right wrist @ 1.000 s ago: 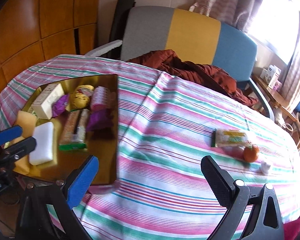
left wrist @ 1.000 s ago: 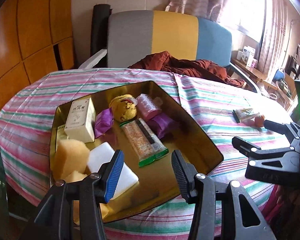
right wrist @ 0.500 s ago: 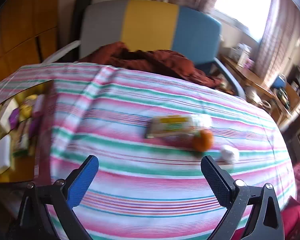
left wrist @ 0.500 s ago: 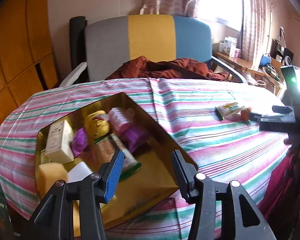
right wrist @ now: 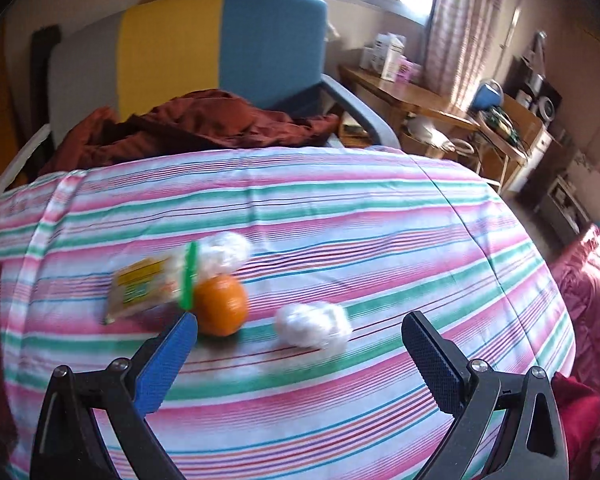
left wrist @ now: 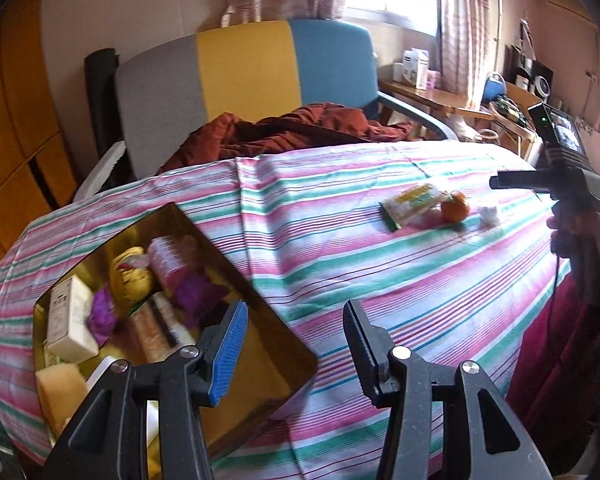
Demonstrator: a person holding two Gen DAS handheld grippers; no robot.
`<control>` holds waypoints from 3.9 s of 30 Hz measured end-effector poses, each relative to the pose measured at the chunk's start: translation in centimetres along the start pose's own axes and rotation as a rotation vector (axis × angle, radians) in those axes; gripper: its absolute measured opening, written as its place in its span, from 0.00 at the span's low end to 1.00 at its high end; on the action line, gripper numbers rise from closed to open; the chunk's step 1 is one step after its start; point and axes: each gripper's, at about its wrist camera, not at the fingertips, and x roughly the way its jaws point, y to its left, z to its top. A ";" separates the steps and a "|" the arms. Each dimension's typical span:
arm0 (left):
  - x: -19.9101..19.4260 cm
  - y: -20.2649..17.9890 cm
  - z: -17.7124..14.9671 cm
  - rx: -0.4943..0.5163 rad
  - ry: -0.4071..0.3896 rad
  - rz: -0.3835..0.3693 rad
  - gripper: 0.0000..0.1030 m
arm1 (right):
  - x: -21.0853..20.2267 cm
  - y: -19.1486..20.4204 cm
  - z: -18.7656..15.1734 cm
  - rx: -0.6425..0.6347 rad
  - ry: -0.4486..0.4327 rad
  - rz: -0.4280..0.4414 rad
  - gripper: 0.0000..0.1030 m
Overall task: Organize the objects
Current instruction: 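Withdraw both grippers from the tray toward the remaining items, then grasp the white WEIDAN snack bag with the left gripper, then lift the WEIDAN bag with the left gripper while right gripper grasps plastic-wrapped balls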
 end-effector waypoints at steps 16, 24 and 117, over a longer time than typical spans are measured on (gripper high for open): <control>6.1 -7.0 2.6 0.117 0.091 -0.116 0.49 | 2.9 -8.9 -1.3 0.477 0.112 0.084 1.00; 10.1 -9.2 5.4 0.165 0.137 -0.170 0.56 | 3.0 -8.3 -1.5 0.462 0.129 0.125 1.00; 11.7 -12.5 1.6 0.182 0.114 -0.253 0.41 | 8.8 -4.0 -0.2 0.223 0.255 0.124 0.52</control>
